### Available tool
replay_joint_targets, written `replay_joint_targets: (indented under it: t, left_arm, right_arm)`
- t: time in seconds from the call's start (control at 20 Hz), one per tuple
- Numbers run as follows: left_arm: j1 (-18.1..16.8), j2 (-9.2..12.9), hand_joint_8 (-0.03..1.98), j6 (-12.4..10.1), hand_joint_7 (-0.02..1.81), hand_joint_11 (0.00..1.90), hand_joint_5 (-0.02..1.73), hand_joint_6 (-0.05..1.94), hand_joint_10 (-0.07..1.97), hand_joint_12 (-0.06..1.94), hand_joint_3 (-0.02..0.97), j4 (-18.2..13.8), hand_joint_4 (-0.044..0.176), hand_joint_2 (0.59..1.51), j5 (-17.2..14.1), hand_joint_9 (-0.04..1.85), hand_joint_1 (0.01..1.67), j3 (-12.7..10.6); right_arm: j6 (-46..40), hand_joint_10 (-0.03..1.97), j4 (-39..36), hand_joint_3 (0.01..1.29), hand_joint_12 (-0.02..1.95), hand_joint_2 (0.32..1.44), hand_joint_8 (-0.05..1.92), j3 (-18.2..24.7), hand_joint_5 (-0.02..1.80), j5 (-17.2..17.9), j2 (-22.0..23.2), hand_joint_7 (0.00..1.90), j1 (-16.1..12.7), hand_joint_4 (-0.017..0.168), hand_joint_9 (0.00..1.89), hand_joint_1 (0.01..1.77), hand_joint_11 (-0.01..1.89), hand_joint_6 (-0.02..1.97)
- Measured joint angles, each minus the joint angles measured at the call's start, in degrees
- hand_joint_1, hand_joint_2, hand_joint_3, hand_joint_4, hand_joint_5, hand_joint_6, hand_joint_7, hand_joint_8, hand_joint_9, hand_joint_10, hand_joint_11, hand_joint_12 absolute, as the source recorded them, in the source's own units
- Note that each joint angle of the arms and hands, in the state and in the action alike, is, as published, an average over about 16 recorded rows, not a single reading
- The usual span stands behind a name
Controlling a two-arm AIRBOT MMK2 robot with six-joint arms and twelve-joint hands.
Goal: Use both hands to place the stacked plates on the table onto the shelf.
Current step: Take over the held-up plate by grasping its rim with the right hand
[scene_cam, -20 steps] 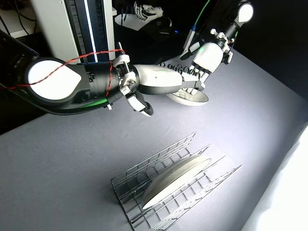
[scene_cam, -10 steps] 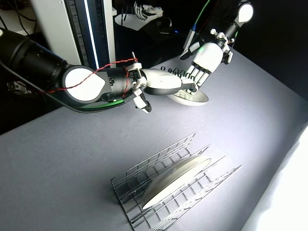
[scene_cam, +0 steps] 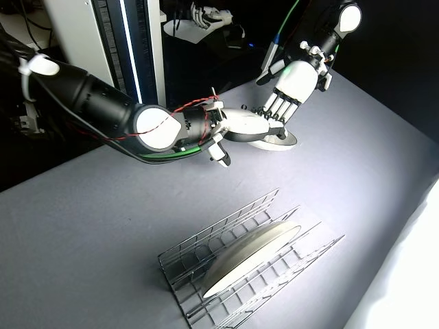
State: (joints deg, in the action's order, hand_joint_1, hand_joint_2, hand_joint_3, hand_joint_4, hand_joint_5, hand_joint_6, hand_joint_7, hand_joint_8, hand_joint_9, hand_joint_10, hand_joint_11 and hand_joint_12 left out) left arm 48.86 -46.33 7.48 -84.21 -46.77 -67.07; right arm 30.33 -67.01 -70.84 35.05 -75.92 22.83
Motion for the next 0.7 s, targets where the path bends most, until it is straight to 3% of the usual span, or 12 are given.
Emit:
replay_joint_targets:
  t: [0.25, 0.7]
  left_arm:
    - [0.00, 0.00, -0.01, 0.00, 0.07, 0.03, 0.03, -0.02, -0.01, 0.14, 0.014, 0.03, -0.010, 1.066, -0.01, 0.09, 0.02, -0.01]
    - [0.00, 0.00, -0.01, 0.00, 0.08, 0.03, 0.03, -0.02, -0.01, 0.14, 0.014, 0.07, -0.010, 1.068, -0.03, 0.09, 0.02, -0.02]
  right_arm:
    - [0.80, 0.01, 0.92, 0.01, 0.53, 0.89, 0.01, -1.25, 0.02, -1.58, -3.42, 0.01, 0.30, 0.007, 0.02, 1.21, 0.01, 0.04]
    - [2.37, 0.02, 2.45, 0.01, 0.82, 0.96, 0.01, -2.01, 0.16, -3.82, -6.62, 0.14, 0.96, 0.007, 0.13, 1.19, 0.01, 0.04]
